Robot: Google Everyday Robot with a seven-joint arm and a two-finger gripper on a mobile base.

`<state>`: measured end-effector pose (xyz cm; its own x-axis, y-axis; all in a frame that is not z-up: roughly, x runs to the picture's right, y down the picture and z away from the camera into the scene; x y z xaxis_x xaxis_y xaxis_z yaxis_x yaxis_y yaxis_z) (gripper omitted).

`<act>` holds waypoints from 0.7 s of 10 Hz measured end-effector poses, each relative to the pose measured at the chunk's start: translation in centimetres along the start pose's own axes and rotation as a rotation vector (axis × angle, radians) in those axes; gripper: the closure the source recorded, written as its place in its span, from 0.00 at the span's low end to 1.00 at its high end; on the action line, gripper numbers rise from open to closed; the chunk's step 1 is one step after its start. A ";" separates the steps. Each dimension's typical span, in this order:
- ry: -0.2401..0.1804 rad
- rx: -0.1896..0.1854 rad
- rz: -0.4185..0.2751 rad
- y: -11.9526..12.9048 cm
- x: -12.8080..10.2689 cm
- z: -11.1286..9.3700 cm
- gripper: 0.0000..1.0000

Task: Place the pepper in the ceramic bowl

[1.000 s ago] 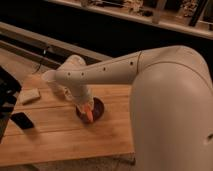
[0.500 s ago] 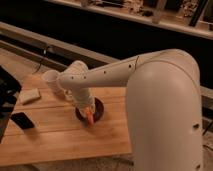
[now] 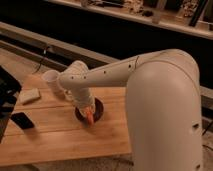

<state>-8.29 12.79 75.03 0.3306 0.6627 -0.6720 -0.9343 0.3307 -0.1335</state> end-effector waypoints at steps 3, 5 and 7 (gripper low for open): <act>0.000 0.000 0.000 0.0 0.0 0.0 0.26; 0.001 0.000 0.001 0.0 0.0 0.0 0.20; 0.001 0.000 0.001 0.0 0.0 0.0 0.20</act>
<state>-8.26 12.81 75.03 0.3298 0.6622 -0.6728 -0.9345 0.3300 -0.1332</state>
